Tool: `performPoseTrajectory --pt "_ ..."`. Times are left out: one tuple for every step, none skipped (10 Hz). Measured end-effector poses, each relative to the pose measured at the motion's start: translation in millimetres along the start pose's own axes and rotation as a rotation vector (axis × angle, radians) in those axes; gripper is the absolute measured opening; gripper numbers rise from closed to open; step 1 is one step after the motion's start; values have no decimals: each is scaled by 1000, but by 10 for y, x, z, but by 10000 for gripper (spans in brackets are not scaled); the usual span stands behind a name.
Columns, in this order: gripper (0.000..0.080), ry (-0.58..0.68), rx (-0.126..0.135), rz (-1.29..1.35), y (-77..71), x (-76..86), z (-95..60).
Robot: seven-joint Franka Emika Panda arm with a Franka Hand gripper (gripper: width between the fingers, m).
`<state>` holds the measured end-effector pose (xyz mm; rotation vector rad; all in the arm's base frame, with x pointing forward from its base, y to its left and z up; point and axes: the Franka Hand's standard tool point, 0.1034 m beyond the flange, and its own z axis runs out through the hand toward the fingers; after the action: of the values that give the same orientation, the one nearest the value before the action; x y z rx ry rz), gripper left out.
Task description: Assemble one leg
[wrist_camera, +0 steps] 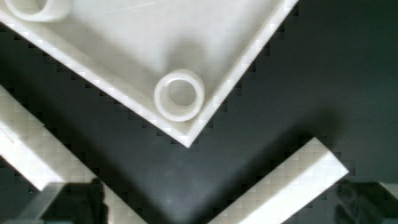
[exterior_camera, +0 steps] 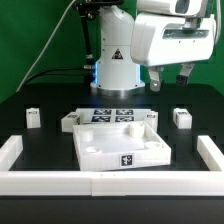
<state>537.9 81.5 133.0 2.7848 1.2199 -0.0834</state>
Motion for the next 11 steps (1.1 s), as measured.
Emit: performPoseTrajectory --pt "650 0 0 0 -1 0 0" --pt "650 0 0 0 -1 1 0" --pt "650 0 0 0 -3 2 0" --pt "650 1 1 0 -4 3 3" --pt "650 0 2 0 -5 2 6" --pt "650 0 2 0 -6 2 8" --pt "650 0 2 0 -6 2 10" --pt "650 6 0 -23 -2 -4 13" --pt "650 30 -10 -105 -14 -76 53" --pt "650 62 -25 -202 -41 -206 127" --pt "650 79 -29 -313 -37 -322 213"
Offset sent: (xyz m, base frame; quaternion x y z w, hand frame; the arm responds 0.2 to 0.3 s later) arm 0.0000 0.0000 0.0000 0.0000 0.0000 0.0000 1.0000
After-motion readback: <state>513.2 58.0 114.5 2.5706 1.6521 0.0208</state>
